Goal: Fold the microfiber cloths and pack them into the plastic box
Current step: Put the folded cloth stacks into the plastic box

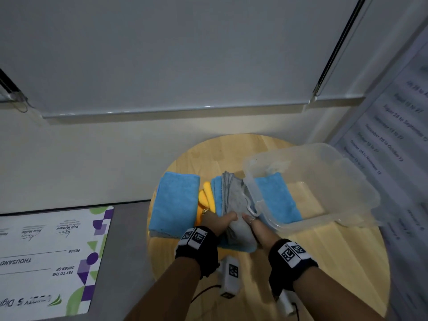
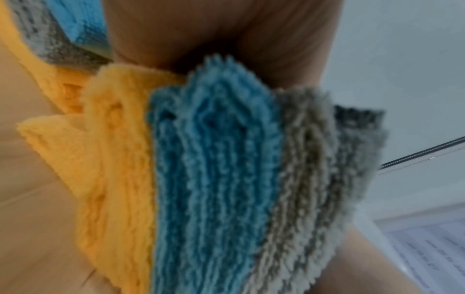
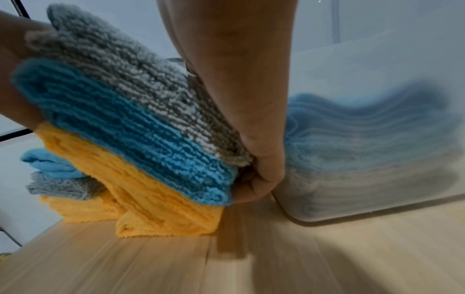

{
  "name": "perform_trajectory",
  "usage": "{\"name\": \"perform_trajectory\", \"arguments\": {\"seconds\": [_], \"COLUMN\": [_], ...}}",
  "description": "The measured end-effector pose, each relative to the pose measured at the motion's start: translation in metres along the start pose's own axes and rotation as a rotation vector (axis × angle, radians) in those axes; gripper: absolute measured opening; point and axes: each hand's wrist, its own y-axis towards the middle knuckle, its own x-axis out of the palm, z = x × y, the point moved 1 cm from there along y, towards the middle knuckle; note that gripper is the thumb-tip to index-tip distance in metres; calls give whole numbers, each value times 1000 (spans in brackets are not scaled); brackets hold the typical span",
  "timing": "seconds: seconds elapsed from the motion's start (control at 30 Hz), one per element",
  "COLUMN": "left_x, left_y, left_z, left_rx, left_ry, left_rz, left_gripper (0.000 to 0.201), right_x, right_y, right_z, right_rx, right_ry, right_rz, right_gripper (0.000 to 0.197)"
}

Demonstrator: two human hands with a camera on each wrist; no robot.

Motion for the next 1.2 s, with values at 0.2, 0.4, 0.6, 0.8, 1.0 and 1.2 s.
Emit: {"name": "perform_trajectory", "arguments": {"seconds": [0.2, 0.4, 0.6, 0.8, 1.0, 1.2], "left_x": [-22, -60, -78, -40, 40, 102], "left_y": [-15, -57, -88, -104, -94, -71], "left_z": [-1, 12, 48, 111, 158, 179], "left_rx": [26, 45, 224, 417, 418, 320], "left_ry": [-123, -242, -319, -294, -161, -88], "left_rz": [-16, -227, -352, -603, -686, -556], "left_gripper": [74, 33, 36, 48, 73, 111], "right_x": [2, 16, 24, -43, -136, -201], "right_y": [-24, -72, -115, -151, -155, -135], "right_z": [-9, -30, -90, -158, -179, -180], "right_rx": [-87, -95, -197, -378, -272, -306], "right_ry": [266, 608, 610, 437, 332, 256], "right_rz": [-96, -429, -522, -378, -203, 85], "right_gripper": [67, 81, 90, 76, 65, 26]}}
